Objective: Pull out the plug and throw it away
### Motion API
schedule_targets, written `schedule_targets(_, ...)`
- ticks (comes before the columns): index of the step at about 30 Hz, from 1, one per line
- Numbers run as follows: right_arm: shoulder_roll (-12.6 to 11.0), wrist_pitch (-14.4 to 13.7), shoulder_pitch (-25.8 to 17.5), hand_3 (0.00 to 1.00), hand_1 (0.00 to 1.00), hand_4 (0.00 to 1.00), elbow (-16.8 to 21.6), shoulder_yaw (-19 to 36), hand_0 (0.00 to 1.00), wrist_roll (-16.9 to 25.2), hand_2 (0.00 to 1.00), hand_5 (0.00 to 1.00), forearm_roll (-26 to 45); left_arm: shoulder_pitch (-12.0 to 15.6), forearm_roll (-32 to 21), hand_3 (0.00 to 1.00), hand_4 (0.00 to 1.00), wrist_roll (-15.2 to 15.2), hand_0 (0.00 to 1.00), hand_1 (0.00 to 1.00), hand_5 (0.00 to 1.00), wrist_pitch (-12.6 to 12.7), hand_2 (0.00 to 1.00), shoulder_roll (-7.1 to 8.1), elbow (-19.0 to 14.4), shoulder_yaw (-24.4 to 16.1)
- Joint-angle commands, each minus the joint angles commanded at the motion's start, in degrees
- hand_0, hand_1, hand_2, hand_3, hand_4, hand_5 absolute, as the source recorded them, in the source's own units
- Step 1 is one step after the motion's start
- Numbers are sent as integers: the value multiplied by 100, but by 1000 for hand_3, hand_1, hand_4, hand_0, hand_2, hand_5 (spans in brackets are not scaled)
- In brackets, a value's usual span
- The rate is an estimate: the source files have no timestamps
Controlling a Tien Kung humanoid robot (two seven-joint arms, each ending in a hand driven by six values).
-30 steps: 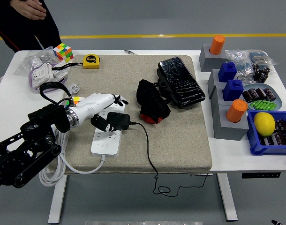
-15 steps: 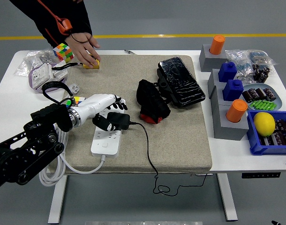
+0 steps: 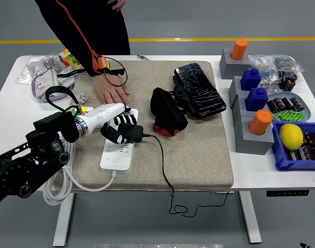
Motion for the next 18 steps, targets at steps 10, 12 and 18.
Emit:
schedule_targets(10, 5, -1, 2, 599, 676, 998, 0, 25, 641, 1, 683, 472, -7, -64, -173, 525, 679, -47, 315, 366, 2, -108, 446, 33, -39, 17)
schedule_targets(12, 7, -1, 4, 599, 676, 998, -4, 42, 636, -2, 684, 473, -18, -74, -224, 509, 588, -131, 253, 322, 2, -95, 406, 38, -59, 6)
schedule_targets(18, 15, -1, 3, 599, 676, 998, -1, 37, 636, 0, 683, 473, -9, -79, -175, 514, 562, -326, 264, 316, 2, 7, 399, 60, -163, -4)
